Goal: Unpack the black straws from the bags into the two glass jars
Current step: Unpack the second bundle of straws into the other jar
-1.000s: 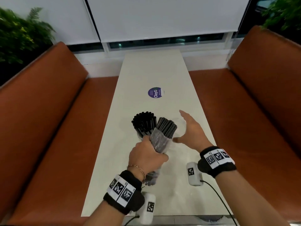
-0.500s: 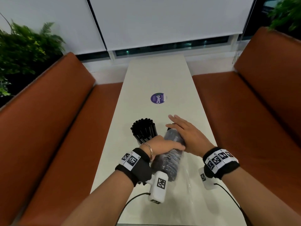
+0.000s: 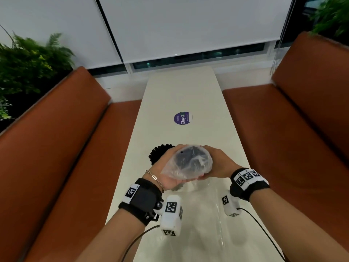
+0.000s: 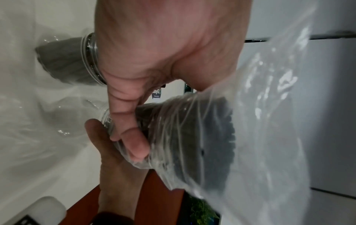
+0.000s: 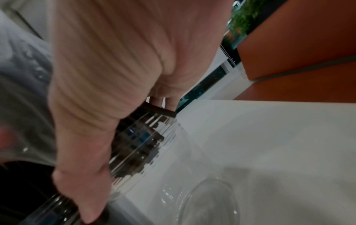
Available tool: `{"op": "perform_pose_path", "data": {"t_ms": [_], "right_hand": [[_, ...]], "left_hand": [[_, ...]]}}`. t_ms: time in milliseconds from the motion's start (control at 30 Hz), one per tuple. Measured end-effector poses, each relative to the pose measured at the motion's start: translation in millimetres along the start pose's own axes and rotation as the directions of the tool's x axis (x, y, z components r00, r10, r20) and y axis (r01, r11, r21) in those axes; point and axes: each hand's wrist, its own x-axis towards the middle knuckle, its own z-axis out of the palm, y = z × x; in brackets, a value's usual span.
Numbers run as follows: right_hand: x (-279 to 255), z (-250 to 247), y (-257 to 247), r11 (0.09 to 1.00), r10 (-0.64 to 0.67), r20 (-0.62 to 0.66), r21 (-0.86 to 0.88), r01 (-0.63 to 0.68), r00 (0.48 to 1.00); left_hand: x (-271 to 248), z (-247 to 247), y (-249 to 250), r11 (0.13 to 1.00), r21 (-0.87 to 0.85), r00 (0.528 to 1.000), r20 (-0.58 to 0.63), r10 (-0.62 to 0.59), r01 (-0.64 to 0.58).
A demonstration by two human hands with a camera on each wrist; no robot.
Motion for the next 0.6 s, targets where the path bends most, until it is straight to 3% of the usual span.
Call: {"op": "perform_pose_path", "data": {"t_ms": [33, 67, 100, 133, 233, 367, 467, 533, 600], "right_hand": [[2, 1, 2, 1.0, 0.005, -0.001, 0.027, -0.005, 1.0], [3, 0, 2, 0.998, 0.015, -0.01, 0.054, -0.014, 1.0], [3, 0, 3, 0.997, 0.023, -0.013, 0.075, -0.022, 1.0], [4, 1, 3, 0.995, 0.027, -0.01, 0.095, -0.026, 1.0], [7, 6, 7, 0.982, 0.077, 0.009, 0.174, -0.077, 0.997], [11, 7, 8, 0.97, 0.093, -0.013, 0.228, -0.088, 0.996], [14, 6, 4, 0.971, 0.104, -0.015, 0.216, -0.098, 0.994], [16, 5, 3, 0.975, 0.117, -0.015, 0.192, -0.112, 0.993], [19, 5, 2, 0.978, 0.127, -0.011, 0.169, -0.123, 0.992]], "left_hand": [[-8, -2, 9, 0.959, 0.253, 0.992, -0.047, -0.119, 0.127], [-11, 2, 2, 0.822, 0.496, 0.95, -0.022, -0.31, 0.28], [-10, 4, 8, 0.622, 0.583, 0.834, -0.199, -0.514, 0.523], [-8, -3, 18, 0.545, 0.586, 0.763, -0.213, -0.61, 0.6], [-5, 16, 26, 0.623, 0.577, 0.832, -0.203, -0.516, 0.528], [-2, 34, 32, 0.591, 0.684, 0.89, -0.204, -0.408, 0.428], [-6, 39, 31, 0.449, 0.846, 0.94, -0.159, -0.303, 0.288], [-5, 34, 24, 0.304, 0.941, 0.982, -0.108, -0.153, 0.15], [-1, 30, 17, 0.139, 0.986, 0.994, -0.103, 0.04, 0.096]]}}
